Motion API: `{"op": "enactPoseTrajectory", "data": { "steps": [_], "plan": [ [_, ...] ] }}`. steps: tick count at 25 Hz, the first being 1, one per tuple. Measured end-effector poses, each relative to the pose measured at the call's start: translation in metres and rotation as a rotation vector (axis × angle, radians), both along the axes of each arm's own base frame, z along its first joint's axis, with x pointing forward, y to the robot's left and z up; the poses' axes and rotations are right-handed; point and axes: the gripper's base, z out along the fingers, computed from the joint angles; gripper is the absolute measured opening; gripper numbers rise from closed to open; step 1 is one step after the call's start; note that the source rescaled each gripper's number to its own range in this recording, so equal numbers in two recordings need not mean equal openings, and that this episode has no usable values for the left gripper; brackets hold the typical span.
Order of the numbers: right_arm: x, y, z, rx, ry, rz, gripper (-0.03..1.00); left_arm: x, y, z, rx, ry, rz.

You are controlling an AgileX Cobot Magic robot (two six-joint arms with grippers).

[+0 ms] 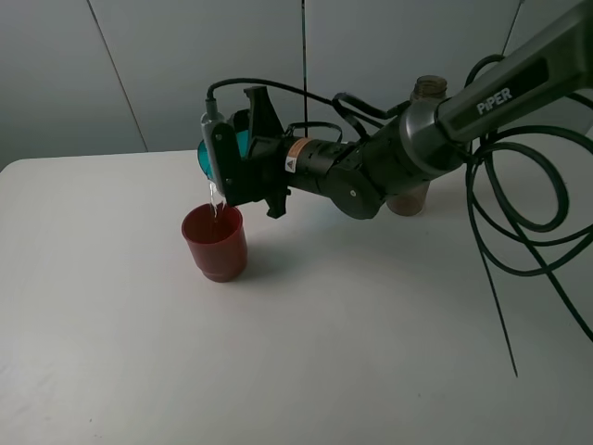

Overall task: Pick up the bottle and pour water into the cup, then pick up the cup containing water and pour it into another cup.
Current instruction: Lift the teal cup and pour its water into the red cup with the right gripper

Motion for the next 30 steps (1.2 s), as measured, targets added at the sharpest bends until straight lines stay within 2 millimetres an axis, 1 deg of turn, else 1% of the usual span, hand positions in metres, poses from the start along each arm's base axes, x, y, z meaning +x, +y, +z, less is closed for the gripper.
{"op": "enactPoseTrajectory", "data": {
  "steps": [11,21,30],
  "plan": [
    [-0.001,0.0018,0.0012,-0.09,-0.109,0.067,0.07,0.0,0.0,0.0,0.0,0.0,0.0],
    [-0.0023,0.0031,0.0012,-0.121,-0.144,0.102,0.07,0.0,0.0,0.0,0.0,0.0,0.0],
    [-0.0066,0.0077,0.0016,-0.192,-0.234,0.159,0.07,0.0,0.0,0.0,0.0,0.0,0.0]
  ]
}}
